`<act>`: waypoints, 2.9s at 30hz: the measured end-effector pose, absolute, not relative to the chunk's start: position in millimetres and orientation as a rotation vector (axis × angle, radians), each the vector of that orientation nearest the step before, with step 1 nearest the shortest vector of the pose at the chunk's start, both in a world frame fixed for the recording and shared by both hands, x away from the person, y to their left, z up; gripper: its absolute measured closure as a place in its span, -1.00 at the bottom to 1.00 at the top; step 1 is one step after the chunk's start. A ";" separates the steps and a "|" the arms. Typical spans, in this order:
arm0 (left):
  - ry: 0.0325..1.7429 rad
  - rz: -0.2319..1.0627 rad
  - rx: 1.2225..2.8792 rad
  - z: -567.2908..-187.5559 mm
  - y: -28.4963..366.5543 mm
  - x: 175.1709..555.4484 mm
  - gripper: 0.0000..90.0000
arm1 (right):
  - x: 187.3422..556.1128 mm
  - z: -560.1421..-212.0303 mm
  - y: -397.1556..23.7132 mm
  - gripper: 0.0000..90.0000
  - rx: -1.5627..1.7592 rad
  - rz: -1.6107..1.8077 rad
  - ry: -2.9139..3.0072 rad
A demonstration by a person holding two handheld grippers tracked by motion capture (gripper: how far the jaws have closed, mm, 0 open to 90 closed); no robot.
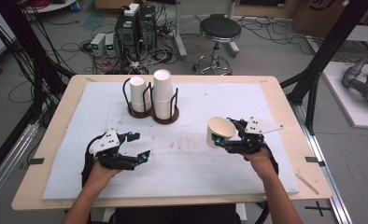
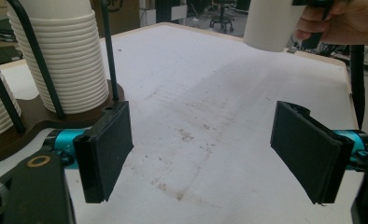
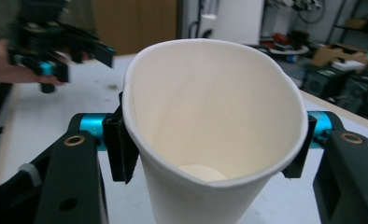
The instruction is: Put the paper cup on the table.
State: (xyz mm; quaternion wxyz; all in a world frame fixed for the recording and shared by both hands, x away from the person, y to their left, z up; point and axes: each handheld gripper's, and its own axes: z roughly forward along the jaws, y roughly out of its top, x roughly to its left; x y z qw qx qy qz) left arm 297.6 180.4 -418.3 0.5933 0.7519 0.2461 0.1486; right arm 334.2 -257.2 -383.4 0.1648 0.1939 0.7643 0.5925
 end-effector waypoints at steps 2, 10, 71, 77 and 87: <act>0.571 0.345 1.747 -418.7 180.3 298.0 -0.54 | 337.7 -385.4 -259.4 -0.20 0.582 1.652 2.174; 0.573 0.342 1.747 -419.4 181.1 299.2 -0.54 | 344.6 -388.4 -268.9 -0.20 0.656 1.622 2.142; 0.580 0.340 1.764 -423.5 181.0 301.8 -0.54 | 396.5 -438.3 -308.6 -0.54 1.135 1.366 2.059; 0.576 0.334 1.765 -423.6 179.3 301.8 -0.54 | 390.7 -443.1 -317.4 -0.56 1.146 1.361 2.049; 0.586 0.336 1.764 -424.6 180.5 303.1 -0.54 | 371.8 -437.0 -332.5 -0.56 1.089 1.384 2.072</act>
